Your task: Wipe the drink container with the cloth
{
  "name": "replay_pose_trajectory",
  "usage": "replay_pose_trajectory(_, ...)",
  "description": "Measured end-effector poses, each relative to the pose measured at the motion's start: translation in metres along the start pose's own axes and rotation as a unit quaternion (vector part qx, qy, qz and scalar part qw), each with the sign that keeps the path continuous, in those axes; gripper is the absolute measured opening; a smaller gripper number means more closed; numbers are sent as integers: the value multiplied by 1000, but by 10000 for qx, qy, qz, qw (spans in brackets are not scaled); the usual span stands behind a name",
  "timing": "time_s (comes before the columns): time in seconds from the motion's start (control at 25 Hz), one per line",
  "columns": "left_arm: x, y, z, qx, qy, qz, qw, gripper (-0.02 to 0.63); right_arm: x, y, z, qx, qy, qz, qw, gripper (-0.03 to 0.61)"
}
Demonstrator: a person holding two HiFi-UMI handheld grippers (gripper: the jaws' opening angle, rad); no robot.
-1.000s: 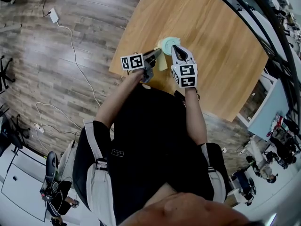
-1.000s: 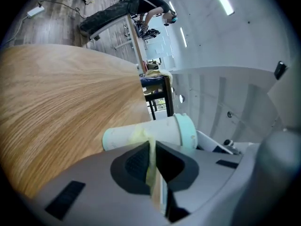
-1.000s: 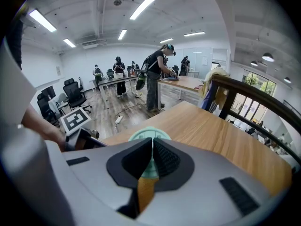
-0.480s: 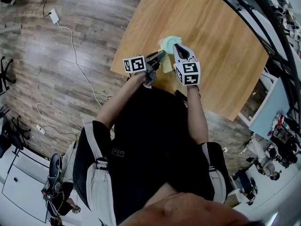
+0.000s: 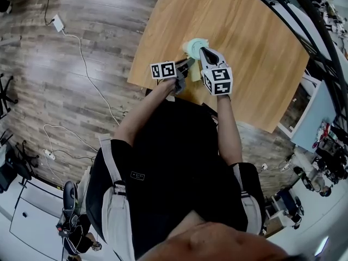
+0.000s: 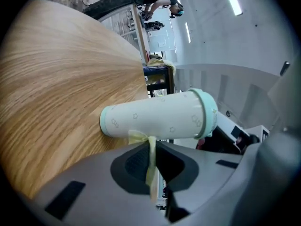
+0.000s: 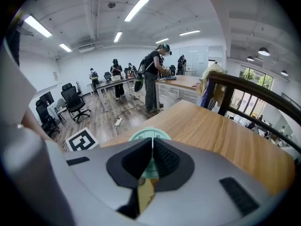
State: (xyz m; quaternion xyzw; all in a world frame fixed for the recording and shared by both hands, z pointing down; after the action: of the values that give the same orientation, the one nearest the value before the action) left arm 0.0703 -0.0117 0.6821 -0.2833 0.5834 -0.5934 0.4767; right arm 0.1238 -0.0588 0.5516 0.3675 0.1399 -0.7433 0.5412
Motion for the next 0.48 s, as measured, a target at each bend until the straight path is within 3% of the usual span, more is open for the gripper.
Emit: replay_pose_trajectory(0.48, -9, -37, 11, 491, -160, 107, 9986, 34, -1, 1, -2, 90, 64, -67, 9999, 34)
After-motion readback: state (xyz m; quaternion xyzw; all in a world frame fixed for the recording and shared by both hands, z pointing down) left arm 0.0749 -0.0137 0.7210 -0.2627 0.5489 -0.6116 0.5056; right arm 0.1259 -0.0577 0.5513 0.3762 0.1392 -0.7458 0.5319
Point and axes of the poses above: the fingertips, and each gripper's own axes: z forward along the fingers, y to its right, x out of its top, the point moved 4 cm from there along -z, backward along the fingers, and after that the axes turned 10 degrees about z, right-handed, at the moved point
